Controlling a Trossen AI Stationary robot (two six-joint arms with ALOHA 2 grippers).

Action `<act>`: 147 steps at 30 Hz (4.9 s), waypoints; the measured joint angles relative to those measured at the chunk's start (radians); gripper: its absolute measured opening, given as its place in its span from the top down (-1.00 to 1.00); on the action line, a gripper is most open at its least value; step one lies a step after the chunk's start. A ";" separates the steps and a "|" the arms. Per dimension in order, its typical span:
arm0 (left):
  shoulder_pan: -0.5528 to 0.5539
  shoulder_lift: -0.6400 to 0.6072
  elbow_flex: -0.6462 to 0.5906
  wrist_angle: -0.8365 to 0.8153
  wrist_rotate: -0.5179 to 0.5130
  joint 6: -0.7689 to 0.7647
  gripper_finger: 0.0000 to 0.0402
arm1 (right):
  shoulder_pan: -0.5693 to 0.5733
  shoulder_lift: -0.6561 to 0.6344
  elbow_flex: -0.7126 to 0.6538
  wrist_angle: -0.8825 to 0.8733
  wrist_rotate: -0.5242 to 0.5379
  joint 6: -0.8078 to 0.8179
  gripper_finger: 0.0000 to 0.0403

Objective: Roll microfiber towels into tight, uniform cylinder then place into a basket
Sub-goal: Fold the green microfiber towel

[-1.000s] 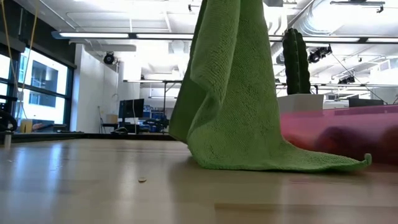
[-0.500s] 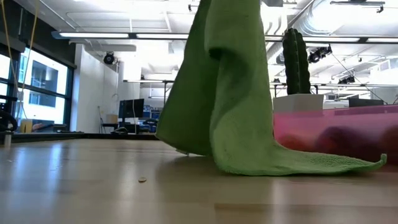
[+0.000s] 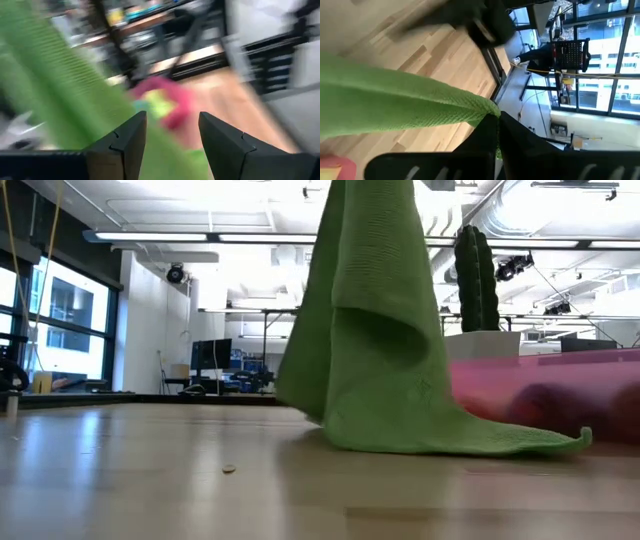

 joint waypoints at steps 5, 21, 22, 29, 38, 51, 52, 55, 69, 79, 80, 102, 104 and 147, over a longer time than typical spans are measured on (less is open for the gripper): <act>0.018 0.000 0.000 0.012 -0.225 0.020 0.14 | 0.021 0.000 0.000 0.000 -0.080 0.000 1.00; 0.105 0.000 0.000 0.187 0.133 0.087 0.14 | 0.025 0.000 0.000 0.045 -0.124 -0.031 1.00; 0.110 0.000 0.000 0.186 0.163 0.087 0.14 | 0.025 0.000 0.000 0.045 -0.127 -0.032 1.00; 0.118 0.000 0.000 0.184 0.462 0.087 0.14 | 0.022 0.000 0.000 0.044 -0.131 -0.034 1.00; 0.074 0.000 0.000 0.066 0.495 0.075 0.14 | 0.021 0.000 0.000 0.021 -0.093 -0.026 1.00; 0.070 0.094 0.000 0.064 0.417 0.023 0.14 | 0.021 0.000 0.000 0.070 -0.080 0.037 1.00; 0.070 0.106 0.000 0.070 0.392 0.017 0.14 | 0.021 0.000 0.000 0.070 -0.080 0.039 1.00; 0.070 0.126 0.000 0.083 0.322 0.015 0.14 | 0.021 0.000 0.000 0.072 -0.079 0.047 1.00; 0.074 0.175 -0.001 -0.002 0.129 -0.216 0.14 | 0.021 0.000 0.000 0.074 -0.015 0.099 1.00; 0.021 0.191 0.000 -0.109 0.162 -0.299 0.14 | 0.021 0.000 0.001 0.009 0.044 0.109 1.00; 0.015 0.189 0.000 -0.112 0.161 -0.299 0.14 | 0.021 0.000 0.001 0.003 0.044 0.121 1.00; -0.007 0.162 0.000 -0.189 0.136 -0.441 0.92 | 0.017 0.000 0.000 -0.077 0.036 0.450 1.00; -0.005 0.143 0.001 -0.236 0.116 -0.485 0.96 | 0.013 0.000 0.001 -0.102 0.022 0.572 1.00; 0.269 -0.274 0.000 -1.510 -0.255 -0.620 1.00 | -0.490 -0.183 -0.827 0.858 -0.183 0.537 1.00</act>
